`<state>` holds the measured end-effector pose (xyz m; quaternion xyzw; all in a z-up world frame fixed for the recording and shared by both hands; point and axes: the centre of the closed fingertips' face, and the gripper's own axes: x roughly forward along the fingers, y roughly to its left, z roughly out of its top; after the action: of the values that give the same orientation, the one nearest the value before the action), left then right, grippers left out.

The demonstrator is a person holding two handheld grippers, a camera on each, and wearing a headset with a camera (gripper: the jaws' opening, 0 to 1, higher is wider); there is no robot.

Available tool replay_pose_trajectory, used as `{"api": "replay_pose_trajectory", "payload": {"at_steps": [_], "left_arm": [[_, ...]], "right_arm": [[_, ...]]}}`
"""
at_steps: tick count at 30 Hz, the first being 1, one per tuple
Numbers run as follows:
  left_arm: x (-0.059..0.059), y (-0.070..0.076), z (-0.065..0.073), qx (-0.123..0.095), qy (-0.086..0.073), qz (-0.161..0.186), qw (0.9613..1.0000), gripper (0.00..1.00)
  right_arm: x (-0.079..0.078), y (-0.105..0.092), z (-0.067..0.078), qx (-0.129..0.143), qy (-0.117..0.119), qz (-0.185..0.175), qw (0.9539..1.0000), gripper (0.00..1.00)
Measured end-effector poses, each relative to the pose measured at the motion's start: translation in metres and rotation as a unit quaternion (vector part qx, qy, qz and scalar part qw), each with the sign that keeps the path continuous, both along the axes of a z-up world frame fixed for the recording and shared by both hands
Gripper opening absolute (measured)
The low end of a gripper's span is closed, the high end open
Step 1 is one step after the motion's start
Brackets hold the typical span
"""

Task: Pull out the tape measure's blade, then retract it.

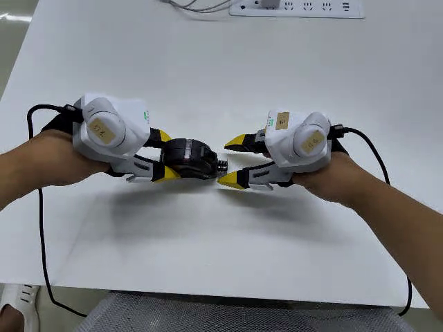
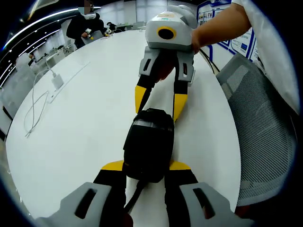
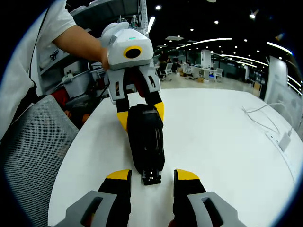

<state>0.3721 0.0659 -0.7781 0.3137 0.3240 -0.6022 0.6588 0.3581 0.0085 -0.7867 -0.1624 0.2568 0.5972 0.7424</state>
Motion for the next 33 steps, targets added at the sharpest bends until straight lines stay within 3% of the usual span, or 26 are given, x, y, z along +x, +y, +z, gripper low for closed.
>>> {"api": "replay_pose_trajectory", "payload": {"at_steps": [14, 33], "left_arm": [[-0.001, 0.000, 0.001, -0.002, -0.001, -0.002, 1.0000, 0.26], [-0.001, 0.000, 0.000, -0.001, -0.004, -0.003, 1.0000, 0.26]], "right_arm": [[0.001, 0.003, -0.007, -0.001, -0.017, 0.018, 0.9997, 0.15], [-0.001, 0.004, -0.014, -0.003, -0.027, 0.036, 0.9990, 0.12]]}}
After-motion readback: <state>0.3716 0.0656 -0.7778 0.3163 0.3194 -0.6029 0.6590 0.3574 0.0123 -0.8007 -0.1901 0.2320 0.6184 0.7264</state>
